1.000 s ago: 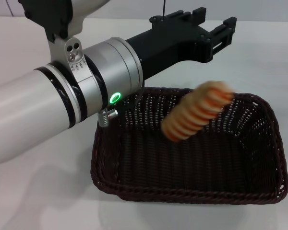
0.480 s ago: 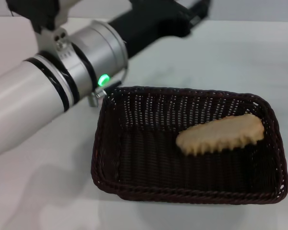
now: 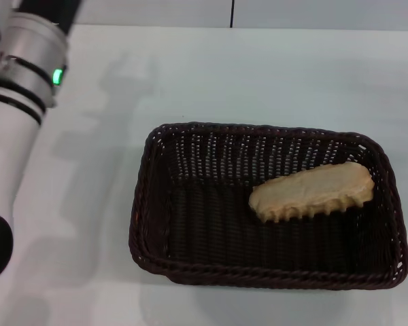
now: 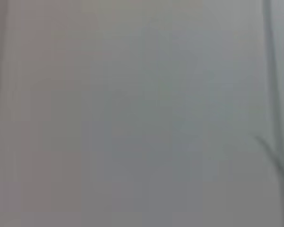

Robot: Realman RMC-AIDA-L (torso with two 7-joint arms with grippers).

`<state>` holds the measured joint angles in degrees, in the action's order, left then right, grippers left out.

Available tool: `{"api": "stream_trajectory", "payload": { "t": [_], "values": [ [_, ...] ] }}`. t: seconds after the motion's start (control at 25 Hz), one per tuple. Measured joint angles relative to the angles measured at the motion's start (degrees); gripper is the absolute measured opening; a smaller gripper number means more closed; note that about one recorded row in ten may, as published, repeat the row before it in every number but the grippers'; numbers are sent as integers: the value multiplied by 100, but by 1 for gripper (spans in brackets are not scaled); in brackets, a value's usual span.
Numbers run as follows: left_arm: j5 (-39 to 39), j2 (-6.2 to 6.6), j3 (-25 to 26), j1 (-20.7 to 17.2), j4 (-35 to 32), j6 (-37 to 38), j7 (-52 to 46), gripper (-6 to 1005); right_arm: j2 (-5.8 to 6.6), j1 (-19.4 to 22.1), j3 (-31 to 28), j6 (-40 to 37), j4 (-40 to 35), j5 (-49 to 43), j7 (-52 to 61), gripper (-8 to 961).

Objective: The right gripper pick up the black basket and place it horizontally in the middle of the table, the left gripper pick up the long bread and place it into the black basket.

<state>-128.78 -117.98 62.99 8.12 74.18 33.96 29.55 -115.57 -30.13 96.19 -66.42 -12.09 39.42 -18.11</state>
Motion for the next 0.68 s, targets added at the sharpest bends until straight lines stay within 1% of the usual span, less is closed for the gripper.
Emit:
{"api": "stream_trajectory", "payload": {
  "t": [0.04,0.08,0.12,0.16,0.24,0.28,0.32,0.36,0.4,0.44,0.48,0.52,0.56,0.68],
  "values": [
    [-177,-3,44,85,-369,493,-181,552,0,0,0,0,0,0,0,586],
    [-265,-4,76,118,-543,702,-286,552,-4,-1,7,1,-4,0,0,586],
    [-581,-2,242,195,-1051,1273,-701,552,-6,-2,8,2,-9,1,0,587],
    [-581,-2,242,195,-1051,1273,-701,552,-6,-2,8,2,-9,1,0,587],
    [-929,0,459,232,-1497,1624,-1277,552,-7,-3,-5,8,-10,2,0,587],
    [-1160,2,595,270,-1758,1799,-1714,552,-8,-7,-11,16,-9,2,0,587],
    [-1618,10,892,378,-2332,2133,-2660,552,-11,-11,-20,48,-8,3,0,587],
    [-1618,10,892,378,-2332,2133,-2660,552,-11,-11,-20,48,-8,3,0,587],
    [-2029,16,1179,516,-2927,2427,-3506,552,-14,-13,-21,71,-7,5,0,587],
    [-2029,16,1179,516,-2927,2427,-3506,552,-16,-13,-22,87,-8,12,0,587],
    [-2195,16,1299,587,-3191,2544,-3834,552,-20,-13,-22,96,-13,20,17,587],
    [-2494,20,1542,715,-3707,2747,-4462,552,-32,-13,-23,112,-24,32,45,587],
    [-2494,20,1542,715,-3707,2747,-4462,552,-32,-13,-23,112,-24,32,45,587],
    [-2706,32,1763,774,-4163,2842,-4966,552,-55,-11,-23,137,-31,43,51,587]
  ]
}}
